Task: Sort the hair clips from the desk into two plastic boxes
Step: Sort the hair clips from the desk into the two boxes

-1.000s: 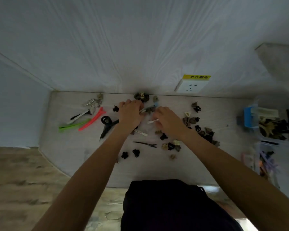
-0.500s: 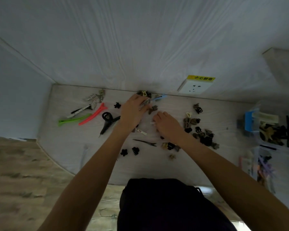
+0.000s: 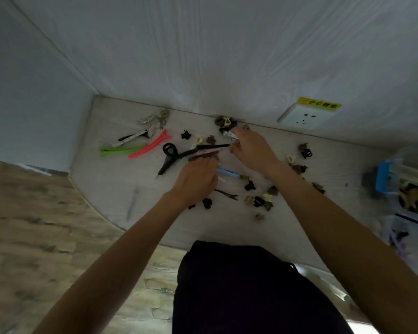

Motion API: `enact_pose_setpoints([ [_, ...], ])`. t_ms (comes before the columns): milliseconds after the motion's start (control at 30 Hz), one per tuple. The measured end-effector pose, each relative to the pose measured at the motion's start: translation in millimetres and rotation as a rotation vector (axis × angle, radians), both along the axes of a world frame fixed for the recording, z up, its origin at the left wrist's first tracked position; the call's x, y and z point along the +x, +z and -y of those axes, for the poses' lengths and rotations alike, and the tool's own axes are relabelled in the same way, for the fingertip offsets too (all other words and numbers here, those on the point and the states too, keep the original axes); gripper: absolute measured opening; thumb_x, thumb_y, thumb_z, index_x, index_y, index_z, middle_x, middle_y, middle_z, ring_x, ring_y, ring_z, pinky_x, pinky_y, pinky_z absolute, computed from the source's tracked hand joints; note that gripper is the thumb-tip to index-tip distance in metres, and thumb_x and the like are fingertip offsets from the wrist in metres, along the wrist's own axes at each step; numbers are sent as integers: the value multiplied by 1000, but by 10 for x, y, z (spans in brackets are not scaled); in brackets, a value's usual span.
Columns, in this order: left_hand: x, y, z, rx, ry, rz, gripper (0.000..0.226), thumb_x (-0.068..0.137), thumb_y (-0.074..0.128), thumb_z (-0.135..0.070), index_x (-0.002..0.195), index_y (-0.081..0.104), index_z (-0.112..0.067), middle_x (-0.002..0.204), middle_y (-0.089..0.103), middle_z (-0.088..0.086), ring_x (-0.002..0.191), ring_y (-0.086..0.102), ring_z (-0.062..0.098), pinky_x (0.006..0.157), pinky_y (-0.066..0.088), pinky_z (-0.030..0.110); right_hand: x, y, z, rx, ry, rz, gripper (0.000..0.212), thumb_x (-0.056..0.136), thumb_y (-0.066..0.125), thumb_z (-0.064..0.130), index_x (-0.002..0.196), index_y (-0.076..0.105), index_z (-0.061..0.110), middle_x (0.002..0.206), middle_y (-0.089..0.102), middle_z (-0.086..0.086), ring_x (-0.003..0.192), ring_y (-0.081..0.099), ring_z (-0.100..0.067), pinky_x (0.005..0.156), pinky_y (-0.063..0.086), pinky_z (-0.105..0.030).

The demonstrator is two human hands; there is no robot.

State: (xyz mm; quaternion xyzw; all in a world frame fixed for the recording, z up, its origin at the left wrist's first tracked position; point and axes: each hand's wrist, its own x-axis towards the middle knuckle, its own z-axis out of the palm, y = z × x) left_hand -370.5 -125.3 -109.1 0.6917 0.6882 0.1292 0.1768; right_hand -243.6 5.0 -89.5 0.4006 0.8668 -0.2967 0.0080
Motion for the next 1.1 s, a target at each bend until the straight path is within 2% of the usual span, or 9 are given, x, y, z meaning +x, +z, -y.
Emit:
enact_pose_setpoints([
  [167, -23, -19, -132, -75, -119, -115, 27, 51, 74, 2, 77, 70, -6, 72, 71, 11, 60, 67, 26, 53, 53, 26, -293, -146, 38, 72, 106, 100, 25, 86, 53, 8, 111, 52, 3, 117, 50, -21, 94, 54, -33, 66, 43, -37],
  [233, 2, 19, -188, -110, -166, -171, 19, 49, 76, -9, 66, 71, -15, 66, 71, 3, 56, 66, 18, 50, 50, 20, -359, -160, 21, 108, 139, 157, 19, 86, 57, 12, 103, 53, 4, 118, 47, -20, 90, 55, -34, 58, 38, -34],
  [333, 16, 67, -264, -111, -189, -233, 17, 47, 82, -24, 55, 67, -23, 58, 67, -5, 52, 63, 12, 47, 46, 17, -322, -173, -23, 153, 142, 246, 23, 88, 58, 21, 102, 57, 3, 117, 51, -19, 93, 56, -33, 61, 35, -31],
  [467, -8, 5, -268, -55, -143, -121, 12, 67, 74, -13, 74, 66, -7, 68, 67, 13, 59, 64, 29, 54, 50, 30, -108, -146, -74, 95, 99, 303, 36, 90, 55, 34, 109, 56, 3, 120, 53, -17, 100, 55, -31, 68, 38, -30],
  [567, 28, 23, -248, -19, -45, -49, 22, 84, 52, -21, 92, 62, -3, 88, 67, 18, 76, 62, 34, 68, 50, 38, 102, -95, -92, 52, 60, 282, 35, 89, 56, 33, 105, 56, 2, 127, 50, -20, 102, 55, -32, 69, 37, -31],
  [667, 53, 72, -228, -12, -22, -57, 27, 91, 46, -23, 103, 57, -2, 95, 62, 17, 83, 58, 32, 72, 44, 40, 260, -31, -82, 15, -17, 265, 35, 87, 60, 32, 107, 57, 4, 112, 55, -18, 99, 54, -32, 70, 34, -31],
  [800, 62, 154, -190, 5, 45, 19, 20, 92, 47, -20, 99, 54, -2, 88, 59, 15, 79, 54, 29, 65, 35, 33, 384, 8, -42, -34, -95, 222, 32, 89, 56, 28, 114, 56, 7, 111, 57, -18, 102, 54, -32, 74, 36, -32],
  [967, 4, 187, -75, -163, 134, 71, 25, 91, 46, -24, 107, 47, -5, 74, 55, 10, 63, 50, 25, 53, 37, 34, 295, 101, 38, -65, -143, 35, 23, 93, 49, 18, 108, 48, 1, 98, 63, -22, 84, 59, -33, 61, 33, -29],
  [1100, -2, 202, 54, -216, 137, 6, 30, 91, 44, -25, 117, 49, -12, 89, 64, 11, 68, 53, 25, 58, 36, 30, 111, -10, 123, -48, 10, 160, 33, 92, 48, 18, 121, 43, 5, 103, 62, -22, 87, 57, -31, 61, 33, -28],
])
